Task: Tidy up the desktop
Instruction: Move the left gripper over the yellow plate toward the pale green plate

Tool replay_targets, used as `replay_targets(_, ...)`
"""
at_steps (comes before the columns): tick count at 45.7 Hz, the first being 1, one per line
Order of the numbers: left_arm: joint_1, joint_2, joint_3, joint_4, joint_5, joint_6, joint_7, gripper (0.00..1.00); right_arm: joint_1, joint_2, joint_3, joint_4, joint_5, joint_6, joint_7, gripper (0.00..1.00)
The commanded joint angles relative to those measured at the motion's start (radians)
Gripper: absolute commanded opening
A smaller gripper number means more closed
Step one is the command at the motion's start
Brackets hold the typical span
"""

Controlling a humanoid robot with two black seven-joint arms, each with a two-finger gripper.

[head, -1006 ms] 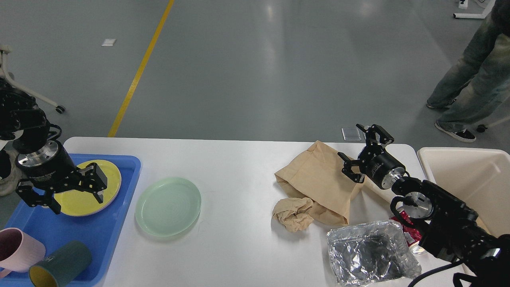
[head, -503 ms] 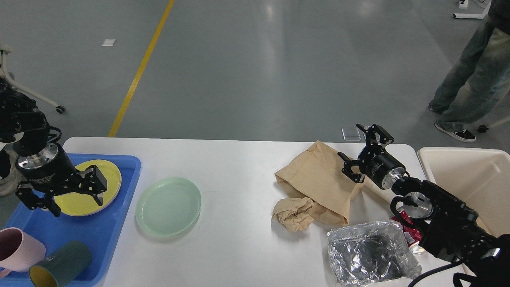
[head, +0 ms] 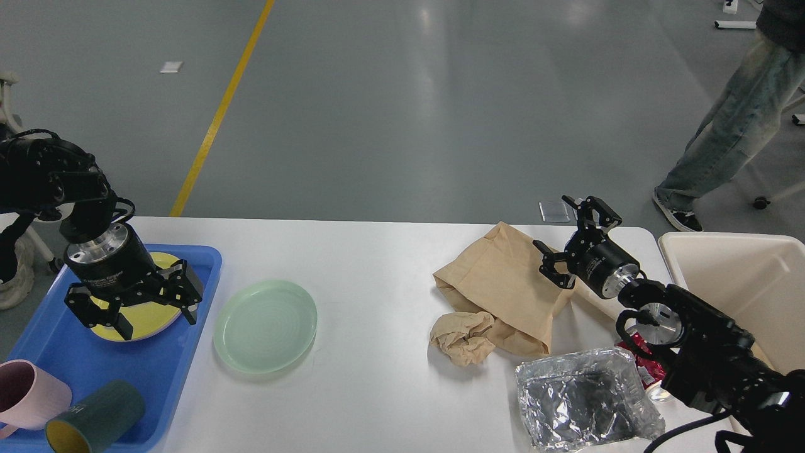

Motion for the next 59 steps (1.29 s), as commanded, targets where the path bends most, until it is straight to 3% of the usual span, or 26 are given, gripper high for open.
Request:
replay_targets(1, 0.013, -0.008, -0.003, 0.002, -0.003, 0.009, -0.002, 0.92, 0.001, 0.000, 0.000, 0.000, -0.001, 0.000, 0.000, 1.00)
replay_targets(33, 0.036, 0.009, -0.001, 0.006, -0.063, 0.039, -0.002, 0.92, -0.001, 0.000, 0.000, 0.000, -0.001, 0.000, 0.000, 1.00)
replay_targets(45, 0.120, 0.009, 0.002, 0.005, -0.234, 0.235, 0.004, 0.92, -0.001, 0.000, 0.000, 0.000, 0.001, 0.000, 0.000, 1.00)
replay_targets(59, 0.212, 0.011, -0.012, 0.011, -0.382, 0.345, 0.004, 0.91, -0.001, 0.000, 0.000, 0.000, 0.001, 0.000, 0.000, 1.00)
